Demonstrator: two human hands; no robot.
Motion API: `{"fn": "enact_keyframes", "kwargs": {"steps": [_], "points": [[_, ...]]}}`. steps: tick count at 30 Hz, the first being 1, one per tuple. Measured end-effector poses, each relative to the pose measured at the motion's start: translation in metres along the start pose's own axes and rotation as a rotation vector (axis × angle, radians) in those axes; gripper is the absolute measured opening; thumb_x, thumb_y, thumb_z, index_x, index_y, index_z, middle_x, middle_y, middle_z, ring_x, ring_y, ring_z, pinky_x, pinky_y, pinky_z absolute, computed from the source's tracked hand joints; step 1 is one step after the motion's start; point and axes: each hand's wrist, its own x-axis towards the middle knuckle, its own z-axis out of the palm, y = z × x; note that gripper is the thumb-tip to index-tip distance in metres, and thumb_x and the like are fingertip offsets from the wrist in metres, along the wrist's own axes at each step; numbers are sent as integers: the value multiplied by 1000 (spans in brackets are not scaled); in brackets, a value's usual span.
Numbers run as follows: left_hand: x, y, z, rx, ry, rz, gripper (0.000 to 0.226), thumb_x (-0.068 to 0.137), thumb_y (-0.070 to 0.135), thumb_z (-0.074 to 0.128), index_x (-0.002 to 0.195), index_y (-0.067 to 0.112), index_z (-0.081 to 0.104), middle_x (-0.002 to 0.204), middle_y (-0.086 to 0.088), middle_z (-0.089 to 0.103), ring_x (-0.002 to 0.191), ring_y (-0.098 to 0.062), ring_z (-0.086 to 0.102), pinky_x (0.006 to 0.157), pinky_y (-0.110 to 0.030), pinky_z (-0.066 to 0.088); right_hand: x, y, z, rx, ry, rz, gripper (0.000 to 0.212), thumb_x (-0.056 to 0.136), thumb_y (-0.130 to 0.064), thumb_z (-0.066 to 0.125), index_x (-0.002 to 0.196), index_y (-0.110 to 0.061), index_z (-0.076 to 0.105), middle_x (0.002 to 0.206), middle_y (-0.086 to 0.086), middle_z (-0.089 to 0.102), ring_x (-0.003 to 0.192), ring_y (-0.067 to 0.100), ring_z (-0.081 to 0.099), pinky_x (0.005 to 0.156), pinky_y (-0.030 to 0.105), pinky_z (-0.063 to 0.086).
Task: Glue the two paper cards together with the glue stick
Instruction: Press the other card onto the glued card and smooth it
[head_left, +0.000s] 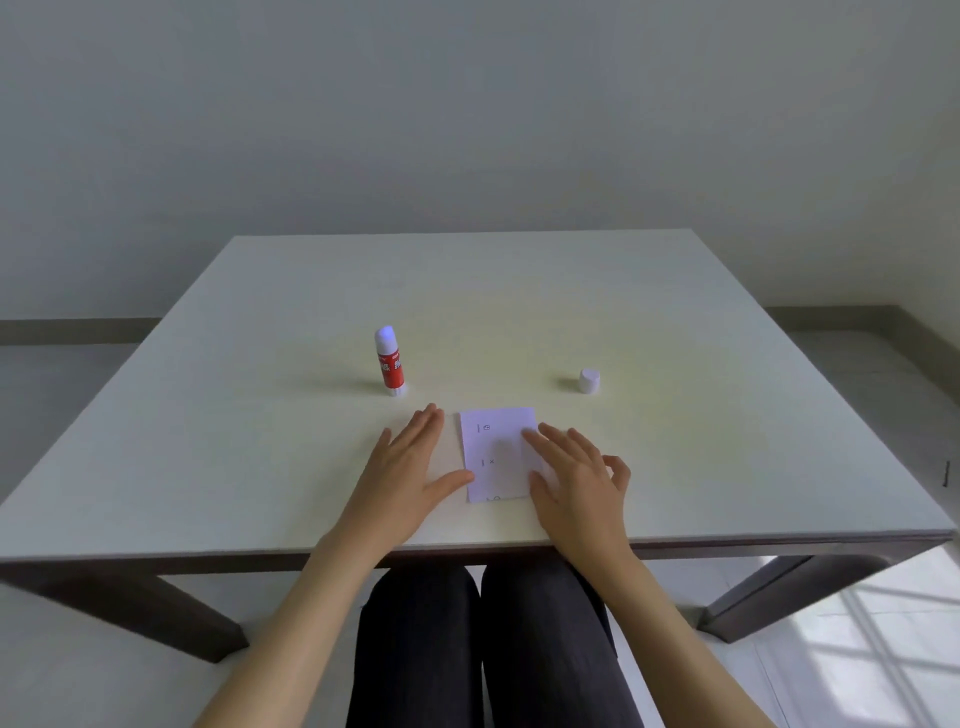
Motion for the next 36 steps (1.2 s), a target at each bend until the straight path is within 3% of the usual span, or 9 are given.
{"fn": "enact_keyframes", "kwargs": {"steps": [3,6,11,24,29,33,36], "points": [[-7,0,3,-8,-65,-17,75,92,47,45,150,14,12,160,-1,13,147,-12,5,117,-32,0,1,-1,0,84,29,57,53,90,-20,50,141,-27,37,143,-7,47,139,12,30,106,34,11],[-6,2,6,45,-96,26,70,94,44,42,150,15,11,160,-1,11,148,-11,3,119,-36,0,1,-2,1,108,32,50,62,86,-15,50,143,-25,29,138,-12,52,137,10,32,107,34,10],[-3,0,6,97,-133,76,66,96,42,39,151,22,7,160,10,5,147,-7,-5,119,-39,-2,1,-1,2,103,10,32,70,84,-12,50,146,-22,19,138,-17,52,140,10,30,111,38,6],[3,-6,-3,224,-202,111,68,94,51,34,151,28,3,160,15,2,147,-8,-8,119,-37,-4,2,1,-1,160,-36,5,72,82,-10,51,146,-22,20,137,-20,51,134,8,36,113,38,6],[-1,-6,0,184,-188,95,67,96,48,32,151,27,0,159,16,-9,146,-7,-11,119,-37,-5,4,0,-1,164,-19,-5,75,79,-10,52,145,-24,19,138,-16,49,130,8,40,111,36,9],[0,-8,0,169,-194,116,67,95,49,33,151,28,0,157,18,-13,146,-7,-13,120,-39,-6,4,-1,-1,132,-13,-4,65,84,-14,50,144,-27,28,147,-10,41,134,8,37,112,37,10],[6,-10,-5,211,-223,164,72,93,56,31,150,28,-3,156,20,-14,145,-7,-15,119,-41,-11,1,-2,-1,-28,-60,-103,55,94,-22,38,147,-31,24,157,-13,21,143,11,23,110,39,13]]}}
